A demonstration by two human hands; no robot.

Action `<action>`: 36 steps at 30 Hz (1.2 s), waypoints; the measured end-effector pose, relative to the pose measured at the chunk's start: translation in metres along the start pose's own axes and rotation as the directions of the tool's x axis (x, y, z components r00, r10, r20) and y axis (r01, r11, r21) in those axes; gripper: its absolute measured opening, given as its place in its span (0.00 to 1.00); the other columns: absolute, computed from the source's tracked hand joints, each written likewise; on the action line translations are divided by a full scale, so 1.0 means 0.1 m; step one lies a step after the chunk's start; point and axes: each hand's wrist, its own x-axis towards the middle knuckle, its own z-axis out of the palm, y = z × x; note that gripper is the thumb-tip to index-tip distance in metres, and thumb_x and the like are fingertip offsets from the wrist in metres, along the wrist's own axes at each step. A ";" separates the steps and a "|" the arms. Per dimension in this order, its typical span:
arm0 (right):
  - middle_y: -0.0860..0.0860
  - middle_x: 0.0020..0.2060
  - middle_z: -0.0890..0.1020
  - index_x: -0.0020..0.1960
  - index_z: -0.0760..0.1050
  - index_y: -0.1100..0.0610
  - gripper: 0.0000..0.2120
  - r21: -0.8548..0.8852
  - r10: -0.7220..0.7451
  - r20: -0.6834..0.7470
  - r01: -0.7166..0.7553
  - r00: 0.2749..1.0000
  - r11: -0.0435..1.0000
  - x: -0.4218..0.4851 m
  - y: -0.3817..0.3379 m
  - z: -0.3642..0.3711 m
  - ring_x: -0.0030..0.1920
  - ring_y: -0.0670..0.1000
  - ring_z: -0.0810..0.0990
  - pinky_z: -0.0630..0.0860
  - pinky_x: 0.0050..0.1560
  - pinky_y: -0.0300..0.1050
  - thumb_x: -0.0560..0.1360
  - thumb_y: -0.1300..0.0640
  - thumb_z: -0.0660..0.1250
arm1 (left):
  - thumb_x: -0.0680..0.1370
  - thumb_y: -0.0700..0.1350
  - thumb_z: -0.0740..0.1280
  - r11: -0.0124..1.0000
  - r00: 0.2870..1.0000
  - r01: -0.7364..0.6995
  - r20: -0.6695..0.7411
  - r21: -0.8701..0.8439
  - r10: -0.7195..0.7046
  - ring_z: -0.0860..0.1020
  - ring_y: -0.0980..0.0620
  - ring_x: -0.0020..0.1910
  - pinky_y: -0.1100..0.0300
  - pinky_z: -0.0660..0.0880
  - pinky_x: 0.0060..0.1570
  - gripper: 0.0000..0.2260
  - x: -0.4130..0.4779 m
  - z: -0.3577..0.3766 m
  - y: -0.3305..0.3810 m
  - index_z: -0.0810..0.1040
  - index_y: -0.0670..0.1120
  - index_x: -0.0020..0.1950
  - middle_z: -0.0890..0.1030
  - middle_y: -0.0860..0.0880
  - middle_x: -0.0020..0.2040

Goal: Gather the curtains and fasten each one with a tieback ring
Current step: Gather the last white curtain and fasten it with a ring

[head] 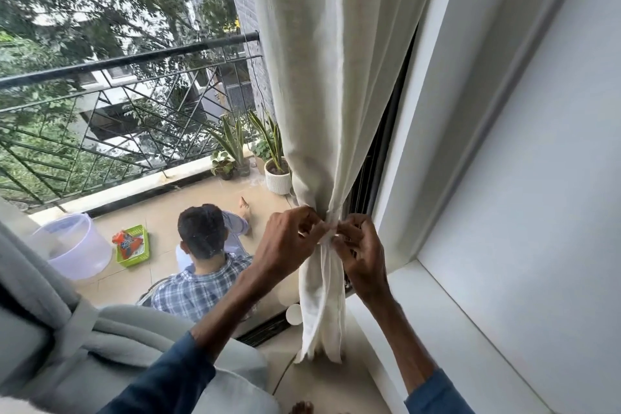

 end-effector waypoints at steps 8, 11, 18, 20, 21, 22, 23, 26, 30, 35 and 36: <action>0.43 0.55 0.83 0.62 0.75 0.47 0.18 -0.166 -0.195 0.008 0.194 0.981 0.967 0.00 0.00 0.09 0.55 0.48 0.84 0.83 0.48 0.42 0.75 0.50 0.76 | 0.75 0.49 0.74 0.997 0.998 0.058 -0.018 -0.053 -0.059 0.83 0.65 0.35 0.59 0.83 0.38 0.05 0.02 0.01 0.00 0.87 0.49 0.45 0.86 0.57 0.39; 0.39 0.55 0.84 0.63 0.78 0.49 0.17 -0.204 -0.235 -0.044 0.221 0.971 0.954 -0.03 0.02 0.13 0.53 0.44 0.85 0.83 0.47 0.39 0.76 0.49 0.75 | 0.76 0.50 0.73 0.994 0.995 0.082 -0.042 -0.066 -0.085 0.83 0.65 0.35 0.58 0.82 0.38 0.06 0.01 0.03 0.02 0.88 0.49 0.46 0.87 0.56 0.39; 0.33 0.51 0.84 0.54 0.82 0.46 0.07 -0.325 -0.301 -0.118 0.249 0.946 0.912 -0.06 0.06 0.20 0.47 0.38 0.85 0.84 0.46 0.41 0.78 0.55 0.73 | 0.78 0.54 0.66 0.995 0.998 0.068 0.006 0.076 -0.069 0.84 0.56 0.36 0.53 0.79 0.37 0.12 0.05 0.00 0.01 0.87 0.50 0.46 0.86 0.53 0.38; 0.34 0.51 0.84 0.54 0.82 0.47 0.06 -0.347 -0.301 -0.114 0.246 0.947 0.905 -0.06 0.07 0.22 0.48 0.38 0.85 0.84 0.46 0.43 0.79 0.56 0.72 | 0.77 0.55 0.66 0.990 1.000 0.026 0.005 0.141 -0.027 0.84 0.55 0.35 0.53 0.79 0.34 0.12 0.05 -0.04 0.02 0.87 0.52 0.47 0.86 0.53 0.38; 0.36 0.51 0.84 0.54 0.81 0.47 0.06 -0.347 -0.290 -0.113 0.236 0.950 0.908 -0.05 0.08 0.23 0.48 0.38 0.85 0.84 0.46 0.44 0.79 0.56 0.71 | 0.77 0.55 0.66 0.988 1.000 0.018 0.012 0.156 -0.020 0.83 0.54 0.35 0.52 0.79 0.34 0.12 0.06 -0.06 0.02 0.87 0.52 0.47 0.86 0.53 0.38; 0.37 0.51 0.85 0.55 0.81 0.48 0.05 -0.348 -0.279 -0.112 0.226 0.954 0.910 -0.05 0.09 0.23 0.49 0.38 0.85 0.84 0.46 0.45 0.80 0.55 0.71 | 0.77 0.55 0.66 0.988 0.999 0.021 0.022 0.156 -0.024 0.83 0.53 0.35 0.52 0.79 0.34 0.12 0.07 -0.07 0.03 0.87 0.51 0.46 0.86 0.52 0.38; 0.38 0.52 0.85 0.56 0.81 0.49 0.05 -0.353 -0.269 -0.110 0.215 0.957 0.910 -0.05 0.11 0.23 0.49 0.38 0.85 0.84 0.47 0.46 0.80 0.54 0.70 | 0.77 0.54 0.66 0.989 0.999 0.027 0.027 0.145 -0.031 0.83 0.53 0.35 0.51 0.79 0.35 0.11 0.08 -0.08 0.03 0.87 0.50 0.46 0.86 0.51 0.37; 0.42 0.53 0.85 0.59 0.79 0.52 0.07 -0.358 -0.254 -0.081 0.210 0.964 0.910 -0.05 0.14 0.25 0.51 0.41 0.85 0.84 0.50 0.48 0.82 0.55 0.67 | 0.77 0.54 0.69 0.989 0.999 0.053 -0.014 0.137 -0.052 0.83 0.54 0.35 0.52 0.79 0.35 0.10 0.09 -0.11 0.04 0.87 0.50 0.44 0.85 0.52 0.36; 0.46 0.52 0.85 0.59 0.77 0.56 0.06 -0.345 -0.259 -0.059 0.224 0.964 0.911 -0.05 0.12 0.26 0.51 0.42 0.85 0.84 0.50 0.49 0.82 0.60 0.66 | 0.65 0.70 0.75 0.980 0.949 0.147 -0.297 0.130 -0.103 0.77 0.64 0.33 0.62 0.75 0.30 0.23 0.07 -0.16 0.04 0.76 0.54 0.44 0.79 0.62 0.36; 0.46 0.48 0.85 0.55 0.74 0.51 0.04 -0.324 -0.184 -0.030 0.164 0.983 0.932 -0.05 0.03 0.27 0.49 0.41 0.85 0.83 0.49 0.44 0.82 0.58 0.65 | 0.65 0.63 0.79 0.987 0.987 0.161 0.009 -0.022 -0.161 0.83 0.53 0.40 0.50 0.82 0.37 0.29 0.28 -0.18 -0.05 0.77 0.46 0.56 0.84 0.51 0.47; 0.46 0.47 0.85 0.55 0.73 0.51 0.03 -0.316 -0.183 -0.018 0.168 0.983 0.934 -0.05 0.02 0.27 0.49 0.40 0.85 0.83 0.49 0.44 0.82 0.57 0.65 | 0.68 0.59 0.79 0.983 0.983 0.177 0.056 -0.046 -0.174 0.84 0.53 0.38 0.48 0.82 0.37 0.23 0.33 -0.15 -0.06 0.80 0.45 0.53 0.85 0.49 0.44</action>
